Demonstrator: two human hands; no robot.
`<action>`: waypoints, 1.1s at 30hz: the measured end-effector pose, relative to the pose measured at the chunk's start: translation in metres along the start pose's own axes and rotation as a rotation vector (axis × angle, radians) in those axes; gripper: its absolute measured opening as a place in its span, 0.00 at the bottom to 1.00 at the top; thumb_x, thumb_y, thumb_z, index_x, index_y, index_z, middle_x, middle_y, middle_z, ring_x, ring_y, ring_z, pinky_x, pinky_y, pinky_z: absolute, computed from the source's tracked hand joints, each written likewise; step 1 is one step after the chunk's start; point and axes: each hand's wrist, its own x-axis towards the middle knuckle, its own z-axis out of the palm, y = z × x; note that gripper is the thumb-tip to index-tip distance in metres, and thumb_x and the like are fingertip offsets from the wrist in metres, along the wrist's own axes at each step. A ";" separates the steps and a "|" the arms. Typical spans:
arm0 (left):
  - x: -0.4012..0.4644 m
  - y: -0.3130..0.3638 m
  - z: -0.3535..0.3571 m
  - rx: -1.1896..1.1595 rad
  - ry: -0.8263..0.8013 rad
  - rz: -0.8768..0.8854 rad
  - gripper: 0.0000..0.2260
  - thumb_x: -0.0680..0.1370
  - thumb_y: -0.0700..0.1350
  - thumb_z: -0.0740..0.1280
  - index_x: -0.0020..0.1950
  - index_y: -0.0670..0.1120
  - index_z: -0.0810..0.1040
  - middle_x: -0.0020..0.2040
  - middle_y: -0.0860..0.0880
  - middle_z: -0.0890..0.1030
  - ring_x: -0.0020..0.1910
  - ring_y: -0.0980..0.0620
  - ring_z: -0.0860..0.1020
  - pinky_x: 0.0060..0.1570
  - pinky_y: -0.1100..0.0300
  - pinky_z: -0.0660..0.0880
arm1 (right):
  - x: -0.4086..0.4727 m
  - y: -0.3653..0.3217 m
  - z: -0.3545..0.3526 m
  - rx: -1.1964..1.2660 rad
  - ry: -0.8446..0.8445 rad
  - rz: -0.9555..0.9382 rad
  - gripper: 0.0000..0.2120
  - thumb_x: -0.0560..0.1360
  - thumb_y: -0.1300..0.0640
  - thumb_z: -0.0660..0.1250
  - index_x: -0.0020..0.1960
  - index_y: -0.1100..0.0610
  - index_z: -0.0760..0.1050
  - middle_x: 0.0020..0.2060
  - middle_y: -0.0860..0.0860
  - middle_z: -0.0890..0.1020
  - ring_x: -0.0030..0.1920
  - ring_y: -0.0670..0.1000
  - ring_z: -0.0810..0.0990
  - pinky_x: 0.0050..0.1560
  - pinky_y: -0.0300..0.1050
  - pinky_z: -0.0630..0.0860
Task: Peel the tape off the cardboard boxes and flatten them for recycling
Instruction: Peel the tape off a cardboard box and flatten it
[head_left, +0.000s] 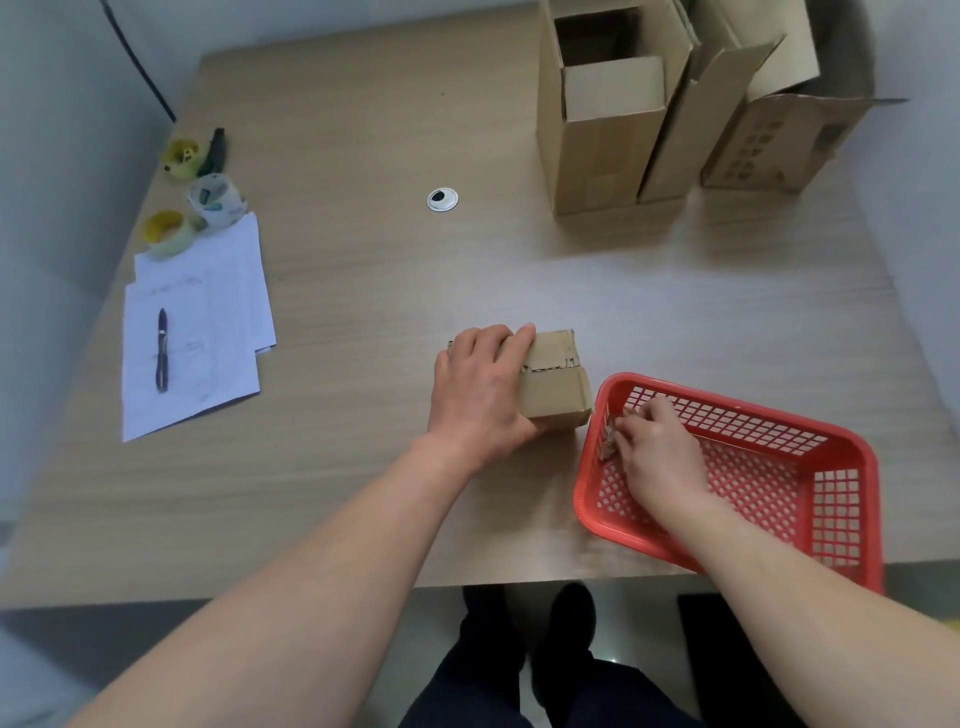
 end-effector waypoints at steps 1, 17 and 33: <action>-0.001 0.000 0.000 0.002 -0.003 -0.005 0.47 0.60 0.61 0.78 0.75 0.52 0.65 0.67 0.49 0.71 0.66 0.44 0.67 0.62 0.48 0.69 | -0.001 0.000 0.001 -0.031 -0.004 -0.034 0.09 0.80 0.57 0.66 0.52 0.60 0.83 0.47 0.50 0.72 0.43 0.55 0.75 0.45 0.45 0.71; 0.000 0.004 0.000 0.012 -0.024 -0.024 0.47 0.61 0.62 0.78 0.77 0.53 0.63 0.70 0.50 0.69 0.68 0.46 0.64 0.64 0.49 0.66 | -0.008 -0.014 -0.034 -0.124 -0.117 0.144 0.13 0.79 0.56 0.59 0.61 0.49 0.76 0.57 0.51 0.82 0.58 0.57 0.80 0.53 0.50 0.73; 0.000 -0.001 -0.002 0.001 -0.022 0.036 0.46 0.63 0.64 0.76 0.76 0.53 0.62 0.69 0.50 0.69 0.68 0.46 0.64 0.64 0.48 0.67 | -0.011 -0.031 -0.045 0.196 0.160 0.343 0.10 0.72 0.64 0.64 0.44 0.50 0.78 0.47 0.50 0.82 0.50 0.57 0.79 0.47 0.48 0.71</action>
